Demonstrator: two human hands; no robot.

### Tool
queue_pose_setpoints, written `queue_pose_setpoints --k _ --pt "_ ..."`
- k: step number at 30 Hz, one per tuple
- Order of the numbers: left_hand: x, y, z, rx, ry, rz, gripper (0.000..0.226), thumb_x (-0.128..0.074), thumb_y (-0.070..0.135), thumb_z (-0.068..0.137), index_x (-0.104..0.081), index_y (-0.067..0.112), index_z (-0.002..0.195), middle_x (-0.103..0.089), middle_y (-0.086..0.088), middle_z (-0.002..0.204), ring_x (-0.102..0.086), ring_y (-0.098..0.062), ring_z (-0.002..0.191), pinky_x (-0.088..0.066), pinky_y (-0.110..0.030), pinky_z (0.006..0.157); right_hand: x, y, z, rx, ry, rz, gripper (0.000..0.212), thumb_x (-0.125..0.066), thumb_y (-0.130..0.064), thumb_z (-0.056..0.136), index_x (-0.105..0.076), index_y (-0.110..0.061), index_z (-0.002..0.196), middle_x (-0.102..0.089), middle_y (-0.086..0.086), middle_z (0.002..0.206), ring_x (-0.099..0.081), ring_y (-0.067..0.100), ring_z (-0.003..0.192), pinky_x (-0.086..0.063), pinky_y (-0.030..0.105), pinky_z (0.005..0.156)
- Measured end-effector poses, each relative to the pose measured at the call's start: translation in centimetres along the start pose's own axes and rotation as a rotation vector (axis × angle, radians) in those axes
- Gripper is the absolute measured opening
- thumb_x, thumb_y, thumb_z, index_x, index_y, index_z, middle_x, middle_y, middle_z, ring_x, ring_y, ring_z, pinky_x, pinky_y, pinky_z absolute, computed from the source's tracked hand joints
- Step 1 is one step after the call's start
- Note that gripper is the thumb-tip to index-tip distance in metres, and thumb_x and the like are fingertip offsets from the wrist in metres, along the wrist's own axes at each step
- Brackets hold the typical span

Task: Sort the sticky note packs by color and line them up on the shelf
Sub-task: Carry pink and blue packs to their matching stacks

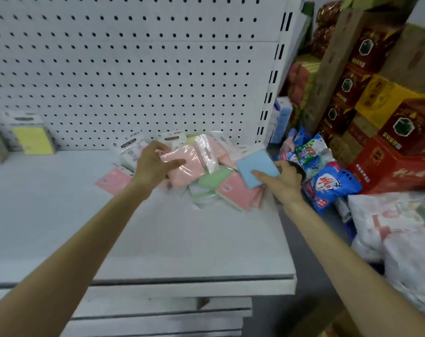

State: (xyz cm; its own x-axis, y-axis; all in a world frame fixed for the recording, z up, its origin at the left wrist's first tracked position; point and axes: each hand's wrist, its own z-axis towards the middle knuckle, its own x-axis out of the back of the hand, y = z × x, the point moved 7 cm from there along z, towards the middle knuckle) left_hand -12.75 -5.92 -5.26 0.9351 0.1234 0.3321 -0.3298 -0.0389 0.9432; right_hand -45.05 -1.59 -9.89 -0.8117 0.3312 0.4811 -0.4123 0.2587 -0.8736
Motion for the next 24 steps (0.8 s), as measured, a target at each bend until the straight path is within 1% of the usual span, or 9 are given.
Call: queue_pose_setpoints --k 4,7,9,10,13,14,18,21,24 --pt "2.4 -1.3 -3.3 0.118 -0.031 -0.193 0.025 -0.075 0.007 0.077 -0.058 0.008 0.095 -0.059 -0.010 0.102 -0.063 -0.022 0.082 -0.060 -0.037 0.068 -1.1 -2.7 -0.9 0.040 -0.108 0.249 0.016 -0.071 -0.021 0.081 -0.055 -0.019 0.083 -0.062 0.007 0.097 -0.060 0.024 0.091 -0.047 0.032 0.068" --pt "5.2 -2.2 -5.4 0.105 -0.050 -0.288 0.019 -0.073 0.009 0.077 -0.061 0.005 0.091 -0.063 -0.007 0.086 -0.066 -0.016 0.071 -0.058 -0.028 0.064 -3.2 -5.6 -2.8 0.068 -0.183 0.353 0.011 -0.065 -0.015 0.086 -0.054 -0.017 0.086 -0.063 0.008 0.096 -0.063 0.018 0.079 -0.050 0.032 0.067" --pt "7.7 -2.9 -6.2 0.086 -0.033 -0.301 0.026 -0.071 0.017 0.073 -0.062 0.004 0.094 -0.065 -0.006 0.081 -0.066 -0.013 0.068 -0.057 -0.026 0.066 -5.9 -7.3 -4.7 0.009 -0.296 0.514 0.010 -0.062 -0.008 0.087 -0.053 -0.013 0.091 -0.064 0.008 0.086 -0.063 0.014 0.063 -0.051 0.025 0.056" --pt "9.1 -3.1 -6.4 0.077 -0.011 -0.295 0.026 -0.071 0.018 0.073 -0.063 0.005 0.094 -0.065 -0.006 0.082 -0.067 -0.013 0.068 -0.056 -0.025 0.066 -7.5 -8.1 -5.6 -0.024 -0.354 0.559 0.010 -0.062 -0.007 0.086 -0.054 -0.012 0.092 -0.064 0.008 0.085 -0.064 0.016 0.062 -0.051 0.025 0.055" --pt "13.9 -4.5 -6.4 0.080 0.087 -0.290 0.010 -0.071 0.013 0.081 -0.063 0.009 0.087 -0.064 -0.006 0.081 -0.065 -0.010 0.064 -0.056 -0.021 0.063 -12.2 -10.5 -7.6 -0.045 -0.437 0.540 0.012 -0.065 -0.007 0.082 -0.059 -0.012 0.092 -0.065 0.011 0.089 -0.064 0.024 0.072 -0.052 0.040 0.068" --pt "15.5 -5.2 -6.3 0.085 0.119 -0.297 0.009 -0.071 0.014 0.080 -0.063 0.010 0.084 -0.064 -0.006 0.080 -0.065 -0.011 0.065 -0.056 -0.021 0.064 -13.8 -11.4 -8.2 -0.045 -0.450 0.545 0.015 -0.065 -0.005 0.081 -0.059 -0.011 0.093 -0.065 0.011 0.088 -0.064 0.025 0.071 -0.051 0.041 0.066" --pt "22.3 -9.3 -5.8 0.124 0.206 -0.367 0.011 -0.067 0.010 0.084 -0.061 0.004 0.092 -0.063 -0.009 0.082 -0.063 -0.020 0.075 -0.055 -0.019 0.063 -21.0 -15.3 -11.3 -0.025 -0.517 0.569 0.024 -0.065 0.004 0.080 -0.054 -0.007 0.098 -0.061 0.013 0.098 -0.064 0.023 0.072 -0.054 0.030 0.050" --pt "28.7 -12.8 -4.8 0.137 0.213 -0.404 0.013 -0.065 0.004 0.085 -0.059 0.003 0.097 -0.063 -0.010 0.085 -0.065 -0.019 0.074 -0.057 -0.023 0.065 -28.4 -17.8 -13.7 -0.020 -0.586 0.600 0.034 -0.063 0.009 0.080 -0.050 -0.007 0.107 -0.058 0.012 0.111 -0.067 0.026 0.084 -0.058 0.035 0.055" --pt "36.5 -16.7 -3.6 0.129 0.210 -0.373 0.010 -0.063 -0.001 0.085 -0.058 0.006 0.090 -0.064 -0.011 0.086 -0.066 -0.022 0.075 -0.059 -0.028 0.066 -37.7 -20.1 -16.7 -0.040 -0.645 0.683 0.041 -0.060 0.009 0.082 -0.048 -0.012 0.115 -0.057 0.009 0.119 -0.063 0.027 0.101 -0.060 0.036 0.066"
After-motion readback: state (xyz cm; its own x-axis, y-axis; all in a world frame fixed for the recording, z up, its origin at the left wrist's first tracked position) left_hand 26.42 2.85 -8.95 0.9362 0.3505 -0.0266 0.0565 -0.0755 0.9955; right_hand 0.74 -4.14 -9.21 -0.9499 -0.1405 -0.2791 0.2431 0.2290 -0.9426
